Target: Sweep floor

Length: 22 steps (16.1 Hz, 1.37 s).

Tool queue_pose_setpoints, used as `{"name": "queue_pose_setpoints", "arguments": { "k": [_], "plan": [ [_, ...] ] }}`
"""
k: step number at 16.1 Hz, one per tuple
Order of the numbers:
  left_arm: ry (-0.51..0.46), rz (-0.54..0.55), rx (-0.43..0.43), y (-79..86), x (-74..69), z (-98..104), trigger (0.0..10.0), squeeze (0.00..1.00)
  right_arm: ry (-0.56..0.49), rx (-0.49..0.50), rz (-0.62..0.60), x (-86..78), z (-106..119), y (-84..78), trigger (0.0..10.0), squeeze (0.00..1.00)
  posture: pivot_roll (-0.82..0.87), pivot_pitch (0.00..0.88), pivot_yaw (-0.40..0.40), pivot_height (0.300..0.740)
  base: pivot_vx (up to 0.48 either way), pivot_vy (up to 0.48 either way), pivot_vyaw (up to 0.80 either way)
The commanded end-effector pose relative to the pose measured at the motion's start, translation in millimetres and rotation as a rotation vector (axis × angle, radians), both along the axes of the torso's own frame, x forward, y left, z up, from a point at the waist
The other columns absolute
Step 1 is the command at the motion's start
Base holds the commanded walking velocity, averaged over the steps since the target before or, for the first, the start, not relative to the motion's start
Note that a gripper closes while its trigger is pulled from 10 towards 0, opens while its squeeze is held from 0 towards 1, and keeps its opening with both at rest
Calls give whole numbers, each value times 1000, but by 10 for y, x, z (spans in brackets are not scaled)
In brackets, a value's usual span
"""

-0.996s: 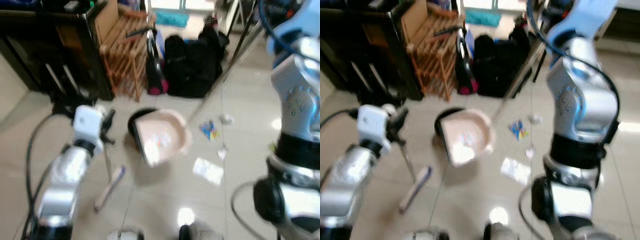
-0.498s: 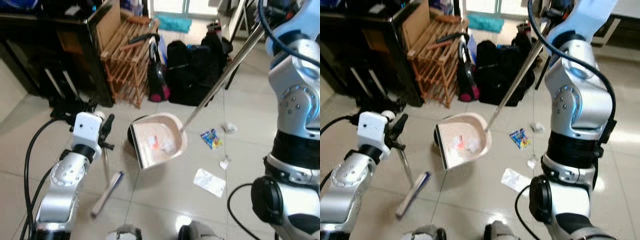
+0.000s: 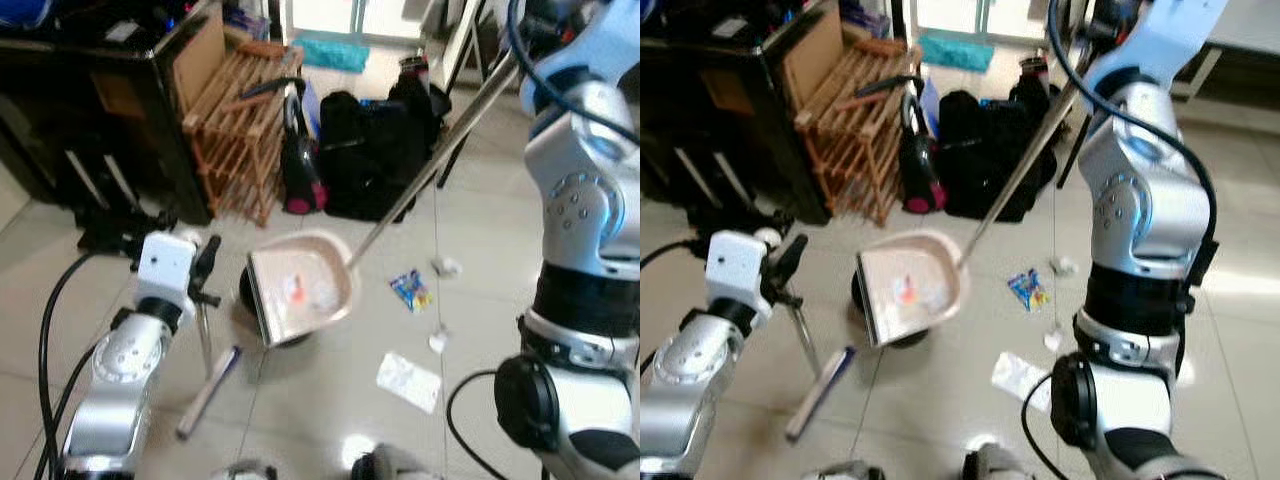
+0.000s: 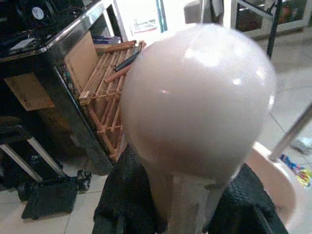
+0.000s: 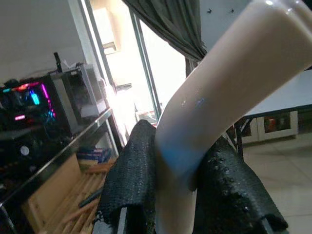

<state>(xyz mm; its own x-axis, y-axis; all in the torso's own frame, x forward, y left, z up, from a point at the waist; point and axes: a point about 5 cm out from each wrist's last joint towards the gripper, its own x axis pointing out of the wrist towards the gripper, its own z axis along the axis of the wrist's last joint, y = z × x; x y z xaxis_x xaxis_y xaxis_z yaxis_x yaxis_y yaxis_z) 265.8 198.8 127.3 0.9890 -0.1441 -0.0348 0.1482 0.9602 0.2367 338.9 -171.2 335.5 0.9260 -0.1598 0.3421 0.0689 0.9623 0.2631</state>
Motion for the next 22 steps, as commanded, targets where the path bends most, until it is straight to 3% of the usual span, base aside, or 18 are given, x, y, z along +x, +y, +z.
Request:
{"name": "queue_pose_setpoints", "arguments": {
  "k": [1,7,11,18,22],
  "plan": [
    [-30,-19,7,-34,-14,56,10000,0,-57,-22,-52,-62,129,-78,10000,0,-20,121,-27,740,398,0,0],
    [-27,-27,7,-54,-23,51,10000,0,-51,-15,-64,-60,101,-60,10000,0,-15,122,-25,740,399,0,594],
    [-23,-23,7,-46,-15,47,10000,0,-55,10,-79,-60,102,-109,10000,0,-16,119,-19,740,393,0,0],
    [9,-24,-2,-58,-21,-15,10000,0,-72,32,-114,-61,89,-138,10000,0,-19,114,-15,740,0,0,0],
    [12,-12,-18,-58,-25,-31,10000,0,-114,23,-82,-80,94,-66,10000,0,-26,111,-22,740,0,0,0]
  ]
}}
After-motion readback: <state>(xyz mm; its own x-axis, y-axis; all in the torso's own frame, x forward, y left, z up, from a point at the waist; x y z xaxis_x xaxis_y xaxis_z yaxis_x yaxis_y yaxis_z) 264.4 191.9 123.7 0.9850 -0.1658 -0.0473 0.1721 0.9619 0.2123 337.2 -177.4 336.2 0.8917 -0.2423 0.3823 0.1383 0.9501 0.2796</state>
